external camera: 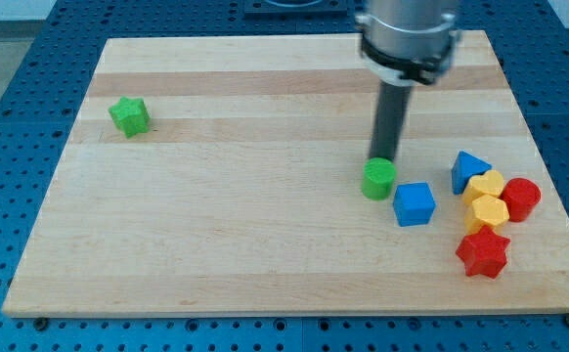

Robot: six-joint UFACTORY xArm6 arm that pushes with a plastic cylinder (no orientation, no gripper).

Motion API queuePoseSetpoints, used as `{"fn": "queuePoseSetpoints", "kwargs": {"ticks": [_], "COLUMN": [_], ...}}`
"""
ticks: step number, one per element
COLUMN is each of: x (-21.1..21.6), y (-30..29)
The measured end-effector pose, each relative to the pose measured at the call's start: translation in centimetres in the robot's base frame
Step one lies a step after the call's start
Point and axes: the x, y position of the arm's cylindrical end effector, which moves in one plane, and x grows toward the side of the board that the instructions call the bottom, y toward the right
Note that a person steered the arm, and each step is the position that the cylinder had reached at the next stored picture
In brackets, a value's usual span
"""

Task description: Locate green circle top left of blue cube

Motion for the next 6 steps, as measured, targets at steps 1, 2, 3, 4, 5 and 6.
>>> {"fn": "queuePoseSetpoints", "kwargs": {"ticks": [1, 2, 3, 4, 5, 6], "x": [-3.5, -3.7, 0.7, 3.2, -0.7, -5.5], "y": [-1.6, -5.2, -1.3, 1.8, -2.4, -10.7]}}
